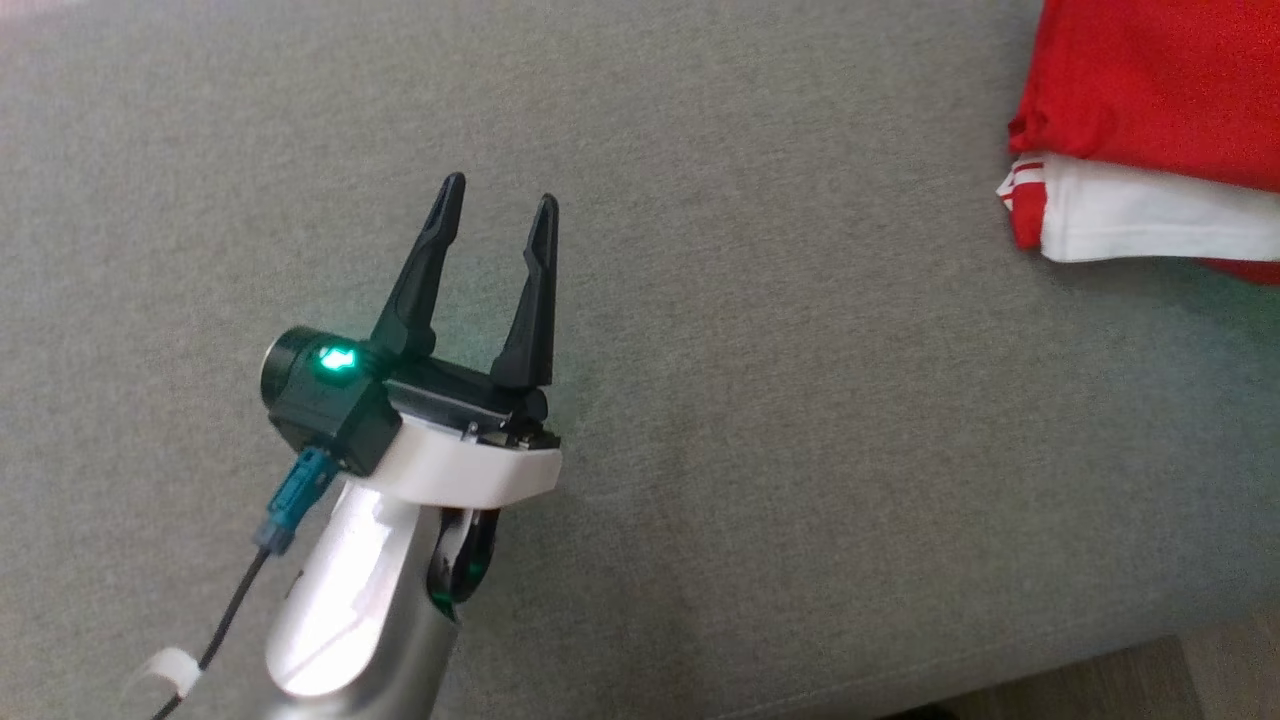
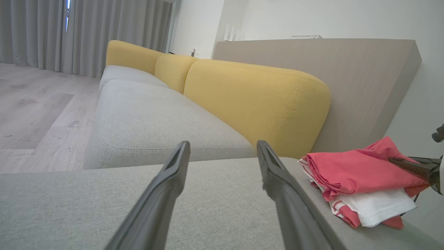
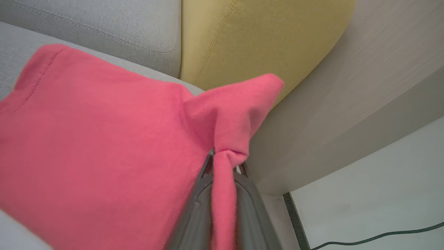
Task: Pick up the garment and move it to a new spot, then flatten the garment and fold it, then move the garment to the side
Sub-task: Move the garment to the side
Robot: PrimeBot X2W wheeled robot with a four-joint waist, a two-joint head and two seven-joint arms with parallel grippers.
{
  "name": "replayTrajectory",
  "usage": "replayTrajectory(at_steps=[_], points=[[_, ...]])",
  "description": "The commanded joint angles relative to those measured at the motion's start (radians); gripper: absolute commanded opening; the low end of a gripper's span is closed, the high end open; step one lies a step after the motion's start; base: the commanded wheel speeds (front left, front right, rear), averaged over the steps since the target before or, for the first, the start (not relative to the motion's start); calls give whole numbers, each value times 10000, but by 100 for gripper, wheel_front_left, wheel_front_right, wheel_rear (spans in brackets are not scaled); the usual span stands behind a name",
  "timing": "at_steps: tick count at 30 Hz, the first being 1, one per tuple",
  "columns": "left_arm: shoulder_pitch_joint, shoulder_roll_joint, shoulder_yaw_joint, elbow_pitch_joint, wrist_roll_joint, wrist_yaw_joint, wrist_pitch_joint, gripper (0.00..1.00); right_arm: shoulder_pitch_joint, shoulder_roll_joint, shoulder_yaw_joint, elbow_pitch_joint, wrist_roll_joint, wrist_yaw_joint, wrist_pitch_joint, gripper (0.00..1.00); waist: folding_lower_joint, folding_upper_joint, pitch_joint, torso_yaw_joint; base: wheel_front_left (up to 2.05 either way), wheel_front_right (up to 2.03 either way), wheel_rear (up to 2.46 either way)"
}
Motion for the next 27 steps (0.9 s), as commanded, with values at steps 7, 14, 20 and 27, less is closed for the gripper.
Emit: replayTrajectory(at_steps=[7, 14, 20, 27], points=[[-473, 72, 437, -216, 183, -138, -49, 100, -171, -219, -753, 35, -479, 65, -280, 100, -1, 0, 379, 298, 0, 0, 0], [-348, 72, 690, -150, 173, -178, -49, 100, -194, 275, -1297, -116, -786, 65, -641, 100, -1, 0, 10, 332, 0, 0, 0], [-18, 72, 1156, -249, 19, -73, -49, 100, -252, 1097, -1142, -973, -595, 65, -923, 100, -1, 0, -743, 347, 0, 0, 0], [533, 72, 1889, -316, -148, 38, -49, 100, 129, 2277, -625, -2885, 625, 65, -918, 100, -1, 0, -1701, 607, 0, 0, 0]])
